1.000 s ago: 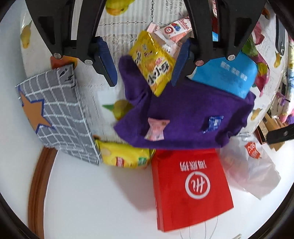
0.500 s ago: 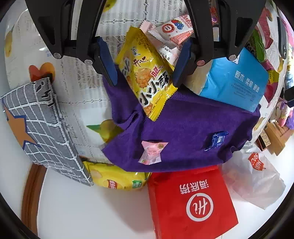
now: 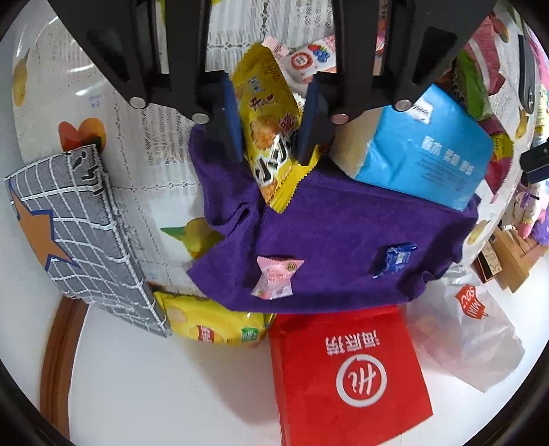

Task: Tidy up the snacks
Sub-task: 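Lift the yellow chip bag with the right gripper while the left gripper grasps the pink chip bag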

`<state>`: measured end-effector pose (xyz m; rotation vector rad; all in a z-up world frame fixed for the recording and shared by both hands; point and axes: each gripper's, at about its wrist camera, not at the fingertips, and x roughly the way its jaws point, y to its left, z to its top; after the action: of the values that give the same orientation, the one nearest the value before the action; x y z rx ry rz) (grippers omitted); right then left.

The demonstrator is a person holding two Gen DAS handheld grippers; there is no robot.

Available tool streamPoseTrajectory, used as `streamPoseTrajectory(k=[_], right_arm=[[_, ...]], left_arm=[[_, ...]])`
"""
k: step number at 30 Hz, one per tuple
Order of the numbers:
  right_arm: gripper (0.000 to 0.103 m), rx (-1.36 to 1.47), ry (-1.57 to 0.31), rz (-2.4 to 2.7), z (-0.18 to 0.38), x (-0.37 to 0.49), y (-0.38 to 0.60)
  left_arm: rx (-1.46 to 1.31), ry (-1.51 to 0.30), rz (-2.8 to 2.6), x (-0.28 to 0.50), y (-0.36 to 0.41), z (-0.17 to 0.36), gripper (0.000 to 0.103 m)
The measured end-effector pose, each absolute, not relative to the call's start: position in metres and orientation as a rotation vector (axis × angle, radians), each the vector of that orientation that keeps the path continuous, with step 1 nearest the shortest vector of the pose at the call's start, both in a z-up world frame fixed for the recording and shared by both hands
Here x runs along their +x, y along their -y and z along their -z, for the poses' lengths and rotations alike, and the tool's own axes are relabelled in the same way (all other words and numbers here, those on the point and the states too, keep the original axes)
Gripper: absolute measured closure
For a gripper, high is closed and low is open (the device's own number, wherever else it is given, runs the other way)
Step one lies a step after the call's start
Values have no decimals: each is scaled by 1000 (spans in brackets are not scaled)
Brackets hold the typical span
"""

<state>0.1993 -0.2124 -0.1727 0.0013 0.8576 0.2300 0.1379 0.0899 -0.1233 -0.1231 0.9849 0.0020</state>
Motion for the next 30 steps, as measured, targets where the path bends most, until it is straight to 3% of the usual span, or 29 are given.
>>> streamPoseTrajectory(k=[2,12,21,25,30], right_arm=[[88,-3,-836,-224,166,192,213],[103,-25,-825,-256,163,163,209],[101,-4,-795,-266,154,136,225],[49,4,-771,-249,156,147,228],[43,-24,-797,-252,170,175,219]], left_arm=[[-133,-983,-4,135,-94,124,29],[-194,-1000,-8,126,-108,137,29],[-199,-1000,14,123,-104,140,29],[-184,-1005,23,123,-101,142,29],[-185,-1002,12,125,-107,144,29]])
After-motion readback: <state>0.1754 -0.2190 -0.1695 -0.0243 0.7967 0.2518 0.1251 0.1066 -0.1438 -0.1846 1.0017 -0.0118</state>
